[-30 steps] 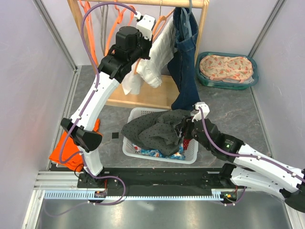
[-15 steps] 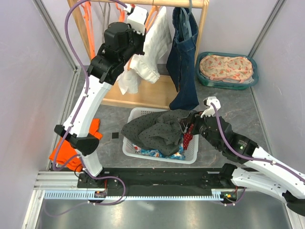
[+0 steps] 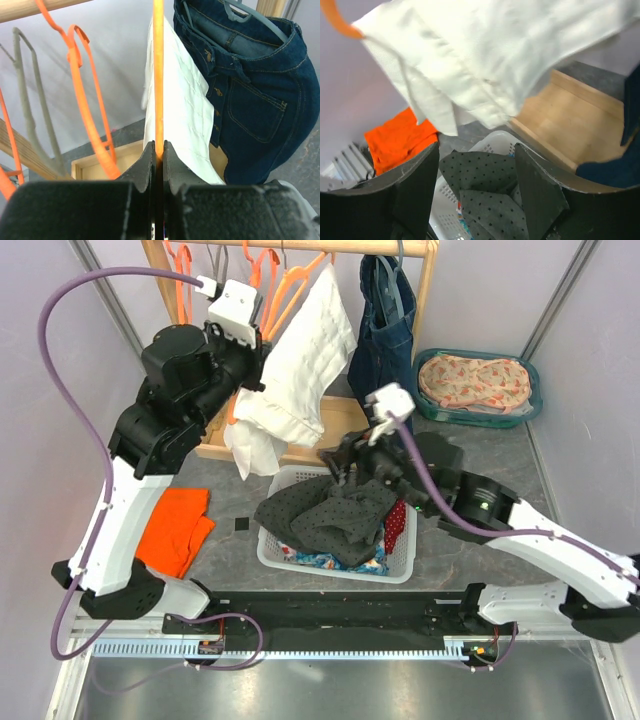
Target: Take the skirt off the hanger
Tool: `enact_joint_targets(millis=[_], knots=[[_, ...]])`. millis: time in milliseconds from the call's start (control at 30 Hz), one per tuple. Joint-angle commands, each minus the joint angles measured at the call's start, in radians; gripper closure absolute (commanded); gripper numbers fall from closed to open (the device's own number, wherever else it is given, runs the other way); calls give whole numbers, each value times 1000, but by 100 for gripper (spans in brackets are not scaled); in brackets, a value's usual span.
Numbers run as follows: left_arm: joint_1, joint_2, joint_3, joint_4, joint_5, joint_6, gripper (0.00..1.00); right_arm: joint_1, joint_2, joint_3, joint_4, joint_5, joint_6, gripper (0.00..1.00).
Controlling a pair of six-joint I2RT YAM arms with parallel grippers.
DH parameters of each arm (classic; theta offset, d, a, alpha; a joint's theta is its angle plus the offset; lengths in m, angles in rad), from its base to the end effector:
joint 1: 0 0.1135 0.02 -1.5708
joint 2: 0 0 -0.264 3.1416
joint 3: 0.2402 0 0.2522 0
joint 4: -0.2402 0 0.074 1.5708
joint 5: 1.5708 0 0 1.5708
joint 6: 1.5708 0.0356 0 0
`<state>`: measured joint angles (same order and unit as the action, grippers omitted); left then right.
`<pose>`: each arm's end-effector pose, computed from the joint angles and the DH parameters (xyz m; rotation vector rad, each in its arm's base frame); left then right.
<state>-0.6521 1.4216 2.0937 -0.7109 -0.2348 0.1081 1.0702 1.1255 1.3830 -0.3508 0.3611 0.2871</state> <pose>0.1987 -0.1413 0.5698 0.4259 1.5562 -0.2322 0.1237 0.1999 0.4622 -0.3845 1.6661 0.7247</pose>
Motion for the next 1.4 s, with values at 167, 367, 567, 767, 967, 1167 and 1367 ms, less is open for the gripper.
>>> enact_joint_targets(millis=[167,367,567,767,967,1167,1367], knots=[[-17,-49,12,15,38,-59,98,112,201,197,0,-31,-203,32],[-35,-78,-1,-35,61,-88,98,132,312,248,18,50,-279,31],[-50,-96,6,-50,72,-99,98,135,413,254,41,147,-328,32],[-53,-108,15,-62,91,-128,98,137,451,211,99,306,-353,50],[-53,-116,-18,-55,55,-116,98,137,360,214,121,409,-382,100],[-53,-105,-31,-38,34,-110,98,145,186,248,116,414,-401,100],[-53,-89,-20,-27,17,-84,98,149,86,185,37,365,-382,56]])
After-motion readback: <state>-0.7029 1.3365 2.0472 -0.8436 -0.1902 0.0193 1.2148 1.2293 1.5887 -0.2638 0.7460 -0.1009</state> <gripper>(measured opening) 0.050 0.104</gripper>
